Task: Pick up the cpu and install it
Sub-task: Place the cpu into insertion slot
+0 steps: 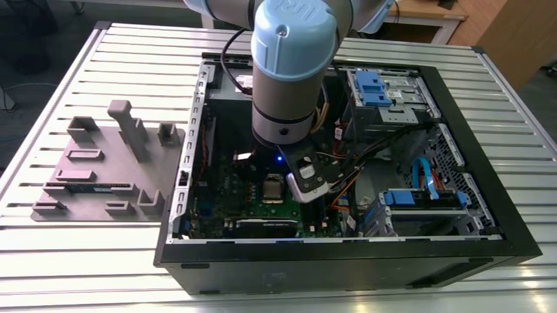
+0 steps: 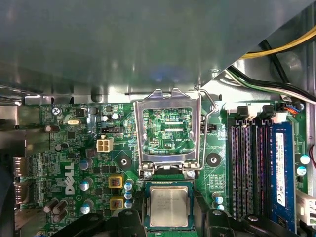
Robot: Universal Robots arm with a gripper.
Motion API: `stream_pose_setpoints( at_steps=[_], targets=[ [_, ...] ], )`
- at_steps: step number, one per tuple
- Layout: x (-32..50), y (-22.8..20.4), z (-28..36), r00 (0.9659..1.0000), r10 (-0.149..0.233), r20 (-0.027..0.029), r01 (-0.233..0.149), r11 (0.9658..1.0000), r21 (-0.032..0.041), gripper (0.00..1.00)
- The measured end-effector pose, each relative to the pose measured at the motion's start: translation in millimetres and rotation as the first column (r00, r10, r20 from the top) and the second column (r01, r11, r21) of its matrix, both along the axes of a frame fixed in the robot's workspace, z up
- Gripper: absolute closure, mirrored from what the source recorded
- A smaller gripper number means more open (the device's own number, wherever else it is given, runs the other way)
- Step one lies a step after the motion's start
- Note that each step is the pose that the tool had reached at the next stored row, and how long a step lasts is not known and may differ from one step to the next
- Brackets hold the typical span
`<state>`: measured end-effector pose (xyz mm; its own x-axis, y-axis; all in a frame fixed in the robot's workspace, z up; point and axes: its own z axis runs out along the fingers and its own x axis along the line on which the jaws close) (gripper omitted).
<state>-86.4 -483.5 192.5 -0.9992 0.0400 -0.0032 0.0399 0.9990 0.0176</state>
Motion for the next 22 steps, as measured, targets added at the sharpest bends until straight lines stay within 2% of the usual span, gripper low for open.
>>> stream_pose_setpoints(
  at_steps=[3, 9, 14, 22],
  targets=[
    [0.0, 0.0, -0.1, 1.0000, 0.000, 0.0000, 0.000, 1.0000, 0.0001, 0.53],
    [-0.1, -3.1, -0.2, 1.0000, 0.001, 0.0000, -0.001, 1.0000, 0.0002, 0.53],
    [0.0, -3.3, -1.5, 0.9994, 0.035, 0.0000, -0.035, 0.9994, 0.0000, 0.53],
    [-0.1, -4.7, -3.7, 0.9993, 0.036, -0.0001, -0.036, 0.9993, -0.0001, 0.53]
  ],
)
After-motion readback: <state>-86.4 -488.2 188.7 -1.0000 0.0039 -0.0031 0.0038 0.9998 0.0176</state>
